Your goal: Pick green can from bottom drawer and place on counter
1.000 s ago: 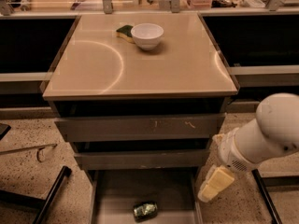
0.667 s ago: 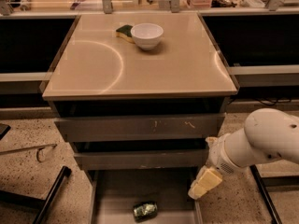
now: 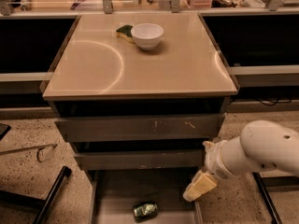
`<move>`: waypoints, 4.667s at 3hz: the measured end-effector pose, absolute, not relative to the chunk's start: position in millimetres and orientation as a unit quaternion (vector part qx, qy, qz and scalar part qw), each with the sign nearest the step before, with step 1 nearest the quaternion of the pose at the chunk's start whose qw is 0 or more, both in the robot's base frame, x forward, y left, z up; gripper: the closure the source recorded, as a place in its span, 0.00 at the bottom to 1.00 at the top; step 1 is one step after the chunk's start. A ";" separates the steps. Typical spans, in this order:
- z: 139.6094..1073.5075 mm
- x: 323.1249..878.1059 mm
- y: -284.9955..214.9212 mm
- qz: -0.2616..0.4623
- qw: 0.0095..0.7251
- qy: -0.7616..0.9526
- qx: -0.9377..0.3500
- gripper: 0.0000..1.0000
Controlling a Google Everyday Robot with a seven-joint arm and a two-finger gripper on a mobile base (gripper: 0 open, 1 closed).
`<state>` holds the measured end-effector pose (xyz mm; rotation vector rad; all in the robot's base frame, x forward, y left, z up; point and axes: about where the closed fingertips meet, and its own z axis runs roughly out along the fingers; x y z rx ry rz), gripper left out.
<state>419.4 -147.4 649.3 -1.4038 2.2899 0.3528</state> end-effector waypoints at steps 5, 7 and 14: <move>488.6 398.7 -70.4 0.211 0.267 0.827 -0.448 0.00; 463.3 398.2 -48.1 0.227 0.268 0.808 -0.474 0.00; 268.7 453.8 21.8 0.246 0.336 0.786 -0.456 0.00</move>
Offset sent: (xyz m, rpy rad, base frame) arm 0.0082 0.0596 -0.1574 0.2563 -0.0080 -0.1584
